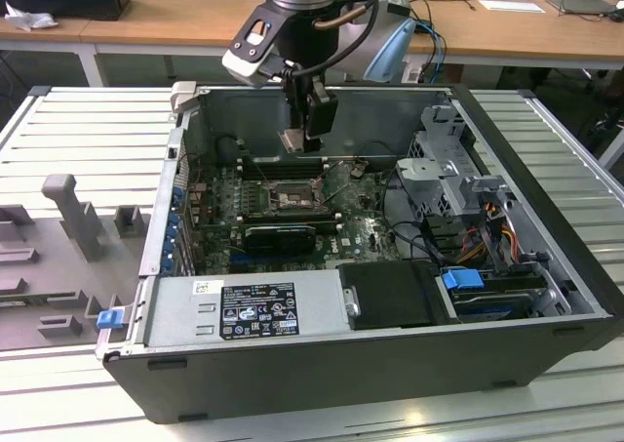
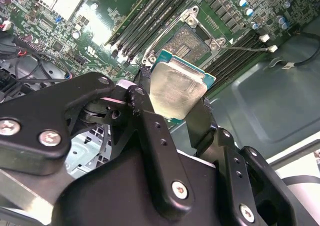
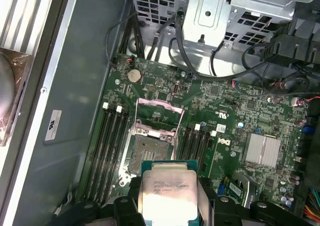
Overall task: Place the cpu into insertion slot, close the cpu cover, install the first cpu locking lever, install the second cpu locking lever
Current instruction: 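Place the cpu into insertion slot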
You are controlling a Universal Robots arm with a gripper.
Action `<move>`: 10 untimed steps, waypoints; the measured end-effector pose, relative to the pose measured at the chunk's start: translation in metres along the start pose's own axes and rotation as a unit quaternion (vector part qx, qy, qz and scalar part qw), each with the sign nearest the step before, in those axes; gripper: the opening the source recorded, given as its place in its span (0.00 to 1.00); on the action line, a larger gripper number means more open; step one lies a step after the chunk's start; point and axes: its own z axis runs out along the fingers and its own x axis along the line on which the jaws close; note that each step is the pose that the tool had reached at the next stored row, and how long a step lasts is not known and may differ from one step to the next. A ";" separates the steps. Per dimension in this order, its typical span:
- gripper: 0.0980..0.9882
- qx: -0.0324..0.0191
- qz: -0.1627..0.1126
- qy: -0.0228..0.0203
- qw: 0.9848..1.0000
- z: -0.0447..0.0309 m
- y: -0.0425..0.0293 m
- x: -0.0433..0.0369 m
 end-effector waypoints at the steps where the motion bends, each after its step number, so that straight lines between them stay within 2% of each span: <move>1: 0.48 0.000 0.000 0.000 1.000 0.0002 0.0000 0.0000; 10: 0.48 0.000 0.005 0.000 1.000 0.0021 -0.0002 -0.0001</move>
